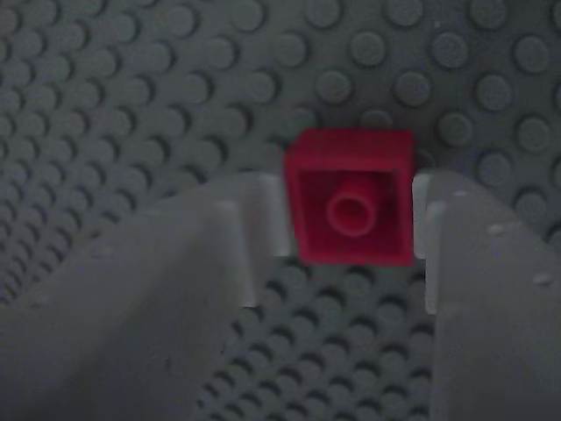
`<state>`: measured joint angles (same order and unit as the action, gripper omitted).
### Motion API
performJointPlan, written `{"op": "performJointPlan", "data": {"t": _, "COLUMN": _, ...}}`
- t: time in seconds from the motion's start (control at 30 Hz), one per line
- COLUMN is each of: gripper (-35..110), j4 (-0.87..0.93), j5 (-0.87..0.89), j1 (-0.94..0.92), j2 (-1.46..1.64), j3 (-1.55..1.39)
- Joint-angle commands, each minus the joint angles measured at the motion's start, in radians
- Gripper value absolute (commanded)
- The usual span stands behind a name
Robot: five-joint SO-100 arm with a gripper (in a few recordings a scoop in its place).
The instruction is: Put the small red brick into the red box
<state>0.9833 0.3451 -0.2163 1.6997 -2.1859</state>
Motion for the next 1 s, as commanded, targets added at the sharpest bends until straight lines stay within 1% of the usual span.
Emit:
{"op": "performJointPlan", "data": {"t": 0.0, "gripper": 4, "j4": -0.003, "j5": 0.014, "j1": -0.015, "j2": 0.018, "j3": 0.041}}
{"op": "performJointPlan", "data": {"t": 0.17, "gripper": 1, "j4": -0.005, "j5": 0.014, "j1": -0.015, "j2": 0.02, "j3": 0.067}}
{"op": "performJointPlan", "data": {"t": 0.3, "gripper": 0, "j4": -0.017, "j5": -0.012, "j1": -0.017, "j2": -0.003, "j3": 0.181}}
{"op": "performJointPlan", "data": {"t": 0.53, "gripper": 0, "j4": -0.04, "j5": -0.163, "j1": -0.037, "j2": -0.152, "j3": 0.603}}
{"op": "performJointPlan", "data": {"t": 0.73, "gripper": 0, "j4": -0.118, "j5": -0.299, "j1": -0.054, "j2": -0.407, "j3": 1.009}}
{"op": "performJointPlan", "data": {"t": 0.83, "gripper": 0, "j4": -0.115, "j5": -0.328, "j1": -0.057, "j2": -0.534, "j3": 1.173}}
{"op": "performJointPlan", "data": {"t": 0.97, "gripper": 0, "j4": -0.109, "j5": -0.325, "j1": -0.077, "j2": -0.67, "j3": 1.341}}
